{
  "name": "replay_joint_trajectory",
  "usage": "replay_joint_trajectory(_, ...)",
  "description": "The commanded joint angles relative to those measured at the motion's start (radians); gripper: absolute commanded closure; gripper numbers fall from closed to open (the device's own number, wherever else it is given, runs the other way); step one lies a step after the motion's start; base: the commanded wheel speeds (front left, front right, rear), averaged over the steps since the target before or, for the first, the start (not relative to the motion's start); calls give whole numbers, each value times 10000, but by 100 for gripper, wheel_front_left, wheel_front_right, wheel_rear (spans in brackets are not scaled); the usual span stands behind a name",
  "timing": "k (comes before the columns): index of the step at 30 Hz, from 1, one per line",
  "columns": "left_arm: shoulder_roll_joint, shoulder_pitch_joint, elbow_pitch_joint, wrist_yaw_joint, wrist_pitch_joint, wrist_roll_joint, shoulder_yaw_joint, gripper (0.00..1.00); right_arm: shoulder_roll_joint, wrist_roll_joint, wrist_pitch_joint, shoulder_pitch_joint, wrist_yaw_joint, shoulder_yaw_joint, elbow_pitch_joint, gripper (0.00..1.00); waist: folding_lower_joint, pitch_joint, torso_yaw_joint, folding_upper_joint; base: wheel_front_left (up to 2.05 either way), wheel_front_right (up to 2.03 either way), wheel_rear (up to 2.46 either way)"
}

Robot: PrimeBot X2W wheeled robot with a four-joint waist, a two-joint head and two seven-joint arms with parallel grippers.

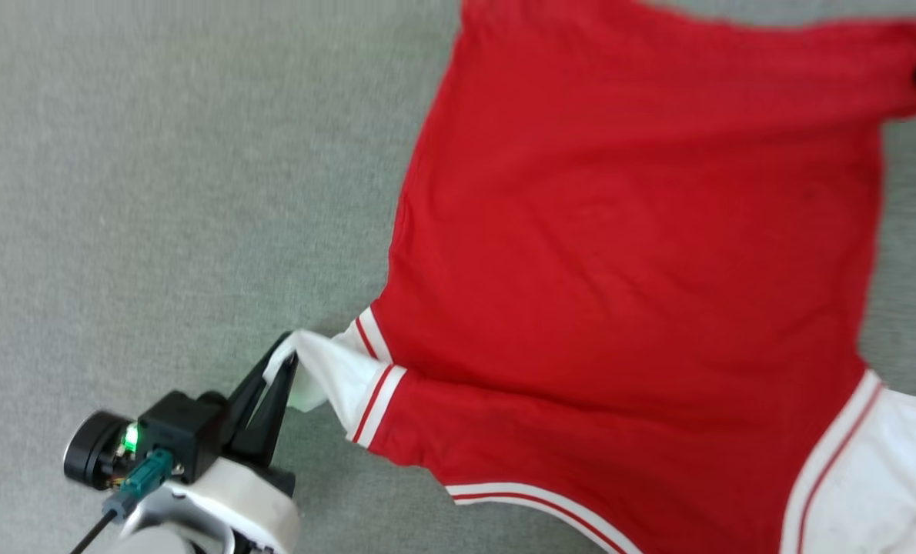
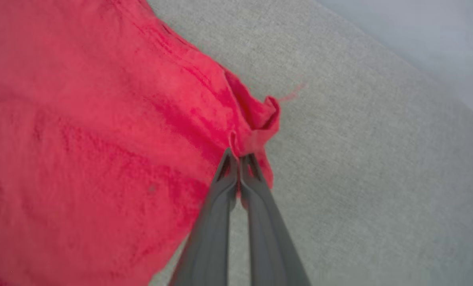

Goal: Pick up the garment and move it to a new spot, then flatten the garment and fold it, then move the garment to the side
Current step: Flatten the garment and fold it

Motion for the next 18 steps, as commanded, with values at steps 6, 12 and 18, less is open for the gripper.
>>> replay_joint_trajectory(6, 354, 696, -161, 270, 77, -285, 42, 100, -1784, 988, -1161, 2725, -5, 263, -1761, 100, -1, -1562, -892, 0, 0, 0, 0)
replay_joint_trajectory(12, 537, 1117, -279, 418, 82, -473, 52, 100, -2901, 1633, -2034, 5625, -3, -31, -2453, 100, -1, -2042, -1231, 0, 0, 0, 0)
replay_joint_trajectory(18, 642, 1364, -329, 479, 66, -555, 87, 100, -3136, 2119, -2756, 8352, -3, -532, -2250, 100, -1, -2163, -1496, 0, 0, 0, 0)
